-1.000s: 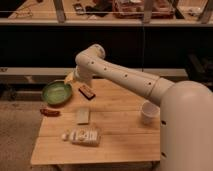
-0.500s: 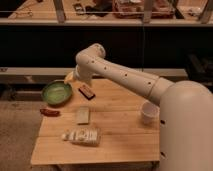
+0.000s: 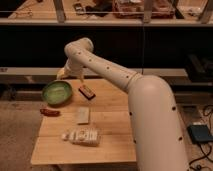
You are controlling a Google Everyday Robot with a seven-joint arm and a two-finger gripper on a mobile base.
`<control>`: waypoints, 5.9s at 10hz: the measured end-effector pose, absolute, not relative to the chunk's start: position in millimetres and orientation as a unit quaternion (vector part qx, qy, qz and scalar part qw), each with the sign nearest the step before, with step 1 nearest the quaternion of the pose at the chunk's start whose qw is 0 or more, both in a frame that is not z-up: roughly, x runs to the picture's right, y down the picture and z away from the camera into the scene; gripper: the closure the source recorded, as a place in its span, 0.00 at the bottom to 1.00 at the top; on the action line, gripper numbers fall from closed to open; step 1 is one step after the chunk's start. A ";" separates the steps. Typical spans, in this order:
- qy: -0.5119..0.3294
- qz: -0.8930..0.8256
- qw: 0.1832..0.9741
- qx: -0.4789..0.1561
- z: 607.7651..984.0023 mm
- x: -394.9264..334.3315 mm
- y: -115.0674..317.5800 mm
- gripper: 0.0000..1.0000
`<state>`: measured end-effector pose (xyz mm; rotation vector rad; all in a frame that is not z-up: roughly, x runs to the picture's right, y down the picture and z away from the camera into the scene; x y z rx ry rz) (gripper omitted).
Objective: Drag the ceramic bowl in a circle
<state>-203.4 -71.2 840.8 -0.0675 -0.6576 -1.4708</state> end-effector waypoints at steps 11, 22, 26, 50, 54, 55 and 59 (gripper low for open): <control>-0.313 -0.641 0.697 -0.066 954.1 -238.2 -0.5 0.30; -0.264 -0.645 0.704 -0.135 983.7 -194.2 1.4 1.00; -0.246 -0.647 0.696 -0.188 971.7 -126.9 28.8 1.00; -0.230 -0.669 0.688 -0.163 910.1 -17.0 56.5 1.00; -0.274 -0.730 0.618 -0.096 854.9 -57.7 83.4 1.00; -0.287 -0.745 0.596 -0.083 848.0 -81.8 90.2 1.00; -0.315 -0.770 0.552 -0.064 864.9 -171.7 96.8 1.00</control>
